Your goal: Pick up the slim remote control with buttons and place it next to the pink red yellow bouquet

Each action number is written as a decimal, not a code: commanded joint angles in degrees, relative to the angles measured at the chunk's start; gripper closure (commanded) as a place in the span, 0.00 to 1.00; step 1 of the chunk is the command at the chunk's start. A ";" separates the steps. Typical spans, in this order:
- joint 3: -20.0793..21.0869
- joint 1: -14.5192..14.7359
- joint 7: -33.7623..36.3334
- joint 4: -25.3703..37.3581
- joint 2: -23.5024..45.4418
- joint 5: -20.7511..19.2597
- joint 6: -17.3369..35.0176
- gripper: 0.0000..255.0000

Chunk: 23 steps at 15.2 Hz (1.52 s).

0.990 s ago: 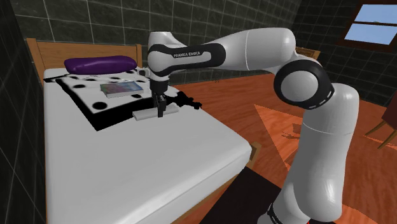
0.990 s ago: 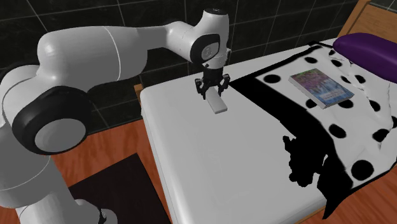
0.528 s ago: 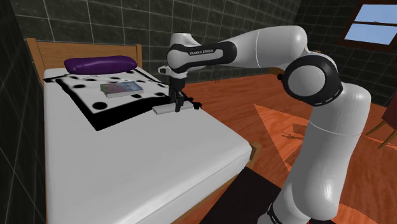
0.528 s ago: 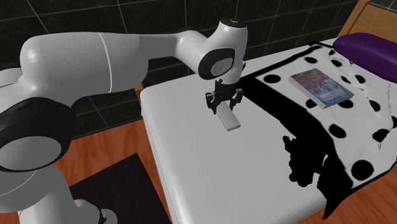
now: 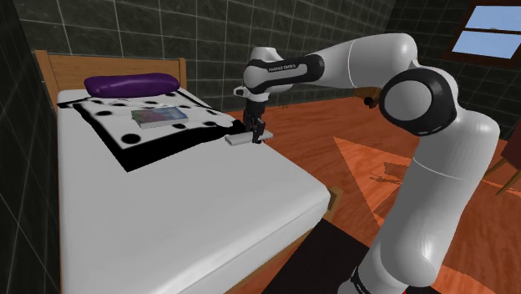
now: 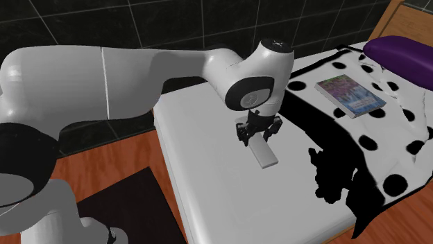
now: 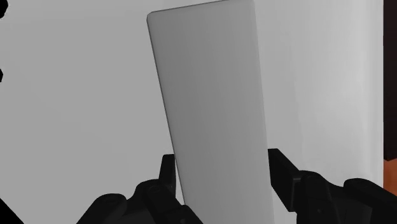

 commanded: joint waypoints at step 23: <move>-1.94 -3.01 -6.02 -9.68 5.40 1.72 14.99 1.00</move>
